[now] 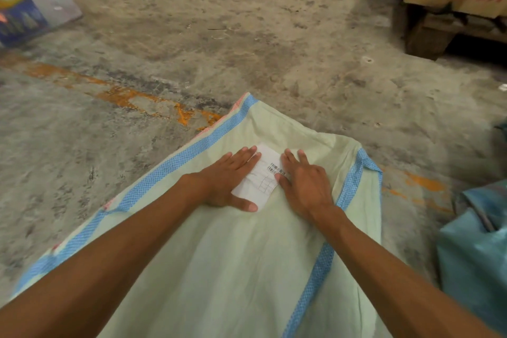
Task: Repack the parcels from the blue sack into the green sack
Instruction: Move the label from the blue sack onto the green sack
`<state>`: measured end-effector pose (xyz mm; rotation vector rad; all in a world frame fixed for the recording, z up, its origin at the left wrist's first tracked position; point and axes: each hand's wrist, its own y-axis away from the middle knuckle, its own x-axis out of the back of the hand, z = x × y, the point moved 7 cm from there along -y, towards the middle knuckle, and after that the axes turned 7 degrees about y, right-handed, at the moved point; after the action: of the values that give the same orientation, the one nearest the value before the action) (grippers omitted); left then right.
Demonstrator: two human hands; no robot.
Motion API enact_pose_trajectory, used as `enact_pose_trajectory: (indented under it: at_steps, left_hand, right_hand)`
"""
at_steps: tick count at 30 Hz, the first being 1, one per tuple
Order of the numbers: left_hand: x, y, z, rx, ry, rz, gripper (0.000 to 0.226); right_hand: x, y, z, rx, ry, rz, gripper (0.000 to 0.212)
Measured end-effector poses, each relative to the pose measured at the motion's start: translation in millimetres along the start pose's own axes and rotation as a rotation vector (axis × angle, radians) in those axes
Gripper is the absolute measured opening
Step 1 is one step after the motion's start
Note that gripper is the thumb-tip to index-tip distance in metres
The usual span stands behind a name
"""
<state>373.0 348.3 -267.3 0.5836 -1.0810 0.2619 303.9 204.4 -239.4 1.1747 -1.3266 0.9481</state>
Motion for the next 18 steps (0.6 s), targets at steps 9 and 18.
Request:
enact_pose_trajectory:
  at_steps: [9,18]
  left_hand:
    - [17,-23,13,0.164,-0.290,-0.084,0.155]
    - [15,-23,8,0.201,-0.251,-0.096,0.162]
  right_hand:
    - [2,-1,18,-0.161,-0.205,0.102,0.062]
    - [18,-10,38,-0.311,-0.392,0.224,0.011]
